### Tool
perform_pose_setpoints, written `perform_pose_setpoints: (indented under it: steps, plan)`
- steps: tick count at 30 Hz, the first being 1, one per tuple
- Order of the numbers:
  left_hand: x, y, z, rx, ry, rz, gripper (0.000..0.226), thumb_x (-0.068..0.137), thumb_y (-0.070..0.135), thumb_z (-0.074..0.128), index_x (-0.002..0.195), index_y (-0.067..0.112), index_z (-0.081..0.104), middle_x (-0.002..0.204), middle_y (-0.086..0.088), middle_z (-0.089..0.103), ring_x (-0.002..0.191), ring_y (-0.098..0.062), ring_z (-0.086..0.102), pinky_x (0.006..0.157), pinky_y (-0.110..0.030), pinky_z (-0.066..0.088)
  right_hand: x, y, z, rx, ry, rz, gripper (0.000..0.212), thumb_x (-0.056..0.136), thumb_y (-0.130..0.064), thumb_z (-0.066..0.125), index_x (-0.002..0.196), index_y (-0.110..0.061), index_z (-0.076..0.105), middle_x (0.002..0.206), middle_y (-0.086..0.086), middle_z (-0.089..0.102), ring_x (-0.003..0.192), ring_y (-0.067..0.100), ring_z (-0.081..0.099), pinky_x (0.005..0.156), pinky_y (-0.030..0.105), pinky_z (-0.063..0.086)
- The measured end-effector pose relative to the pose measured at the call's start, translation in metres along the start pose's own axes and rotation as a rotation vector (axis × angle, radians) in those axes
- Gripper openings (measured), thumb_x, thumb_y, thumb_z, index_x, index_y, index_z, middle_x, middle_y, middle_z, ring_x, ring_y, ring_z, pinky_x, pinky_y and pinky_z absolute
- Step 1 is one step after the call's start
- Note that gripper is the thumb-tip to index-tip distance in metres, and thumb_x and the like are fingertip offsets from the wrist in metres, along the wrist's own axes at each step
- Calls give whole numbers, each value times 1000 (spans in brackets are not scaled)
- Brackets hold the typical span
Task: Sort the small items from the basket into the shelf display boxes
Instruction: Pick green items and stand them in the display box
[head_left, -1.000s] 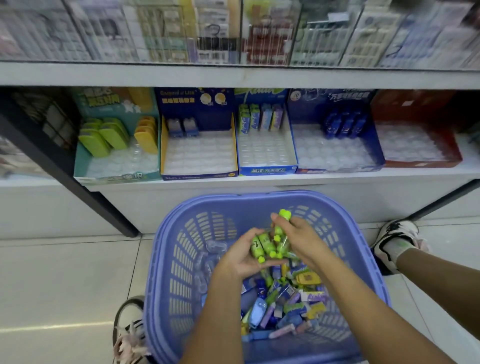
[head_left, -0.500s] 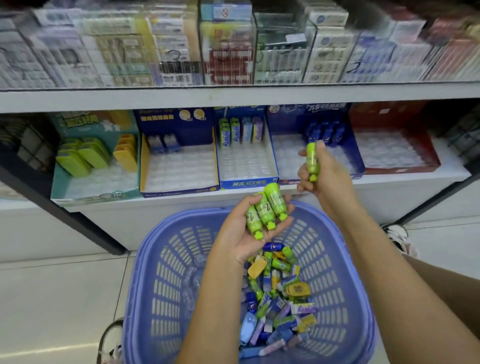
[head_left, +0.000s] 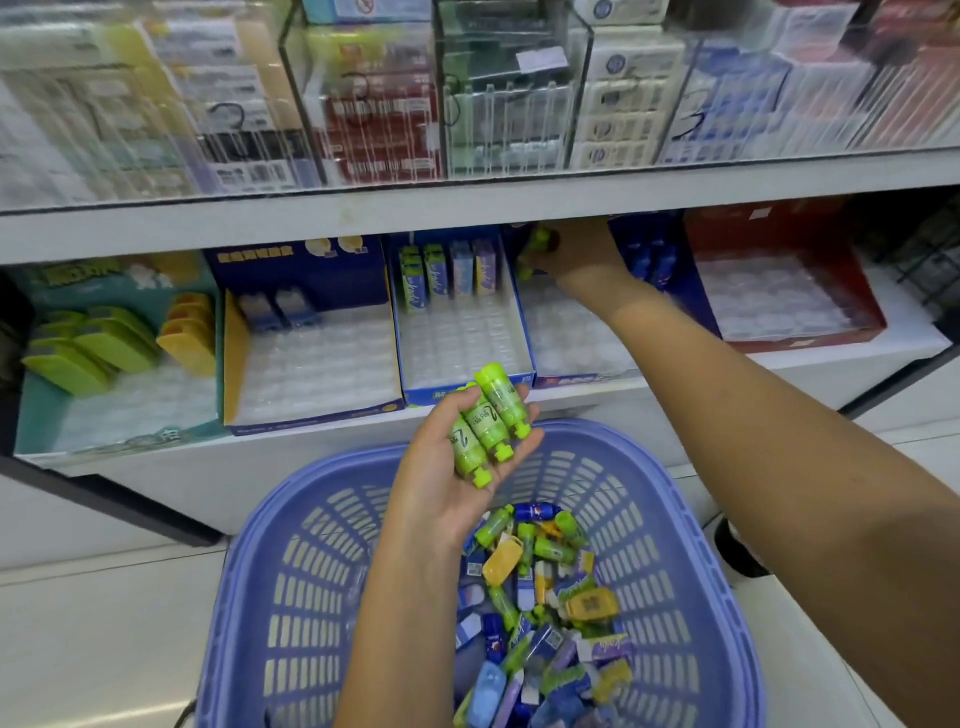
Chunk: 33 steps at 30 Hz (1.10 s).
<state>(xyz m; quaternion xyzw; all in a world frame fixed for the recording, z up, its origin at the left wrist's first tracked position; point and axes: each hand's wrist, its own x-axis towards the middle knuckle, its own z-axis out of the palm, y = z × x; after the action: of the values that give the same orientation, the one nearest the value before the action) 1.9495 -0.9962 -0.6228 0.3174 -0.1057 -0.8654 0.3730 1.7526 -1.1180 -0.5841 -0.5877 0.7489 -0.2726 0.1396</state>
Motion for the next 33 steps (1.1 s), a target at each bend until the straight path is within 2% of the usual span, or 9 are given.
perform_pose_setpoints:
  steps: [7, 13, 17, 19, 21, 24, 26, 28, 33]
  plan:
    - [1, 4, -2, 42, 33, 61, 29, 92, 16, 53, 116, 0, 58, 111, -23, 67, 99, -34, 68, 71, -42, 59, 11, -7, 16, -281, 31, 48, 26, 89, -6, 53, 113, -4, 61, 119, 15, 60, 112, 29, 55, 87, 29, 44]
    - [-3, 6, -3, 20, 10, 63, 24, 92, 12, 52, 111, 1, 60, 110, -22, 68, 99, -34, 68, 71, -42, 59, 12, -6, 23, -292, 85, 106, 21, 88, -3, 53, 106, -1, 63, 113, 15, 64, 107, 28, 59, 75, 27, 43]
    - [-9, 8, -1, 42, -18, 80, 20, 91, 4, 50, 106, 2, 63, 109, -20, 69, 99, -31, 68, 71, -40, 59, -5, -5, 11, -285, 57, 105, 26, 94, -22, 49, 92, 0, 62, 100, 19, 65, 102, 32, 61, 69, 25, 41]
    - [-10, 9, 0, 47, -38, 99, 20, 91, 4, 50, 106, 3, 63, 110, -17, 70, 101, -31, 68, 71, -39, 59, -25, -6, 4, -115, 189, 107, 28, 91, -26, 56, 99, -1, 64, 101, 17, 67, 98, 31, 62, 75, 30, 47]
    - [-10, 8, 1, 50, -43, 120, 21, 91, 4, 50, 107, 3, 64, 111, -16, 70, 105, -31, 66, 71, -39, 59, -60, -11, 0, 123, 300, 20, 16, 84, -24, 66, 89, -9, 65, 84, 7, 68, 84, 22, 63, 68, 24, 44]
    - [-10, 5, 4, 21, -42, 146, 20, 90, 4, 51, 105, 2, 65, 105, -17, 70, 101, -30, 68, 72, -39, 59, -120, -23, 4, 419, 33, -49, 11, 78, -35, 73, 74, -26, 67, 70, -9, 66, 68, 1, 60, 64, 11, 45]
    - [-12, 2, 7, 26, -70, 173, 22, 91, 3, 48, 105, 2, 65, 102, -17, 70, 95, -26, 70, 73, -38, 59, -149, -28, 9, 633, -178, 16, 12, 77, -32, 74, 87, -27, 71, 85, -5, 71, 82, 6, 66, 74, 28, 56]
    - [-12, -2, 9, 35, -69, 188, 23, 91, 4, 47, 106, 1, 64, 104, -17, 69, 96, -25, 69, 77, -38, 59, -161, -25, 12, 730, -203, 45, 16, 78, -24, 73, 93, -23, 72, 95, 0, 71, 90, 12, 67, 75, 34, 57]
    - [-13, -4, 10, 81, -82, 194, 25, 90, 6, 51, 110, 7, 64, 106, -15, 69, 97, -25, 68, 80, -37, 58, -167, -17, 14, 850, -169, 72, 12, 81, -10, 70, 93, -9, 71, 101, 5, 70, 83, 12, 68, 68, 22, 54]
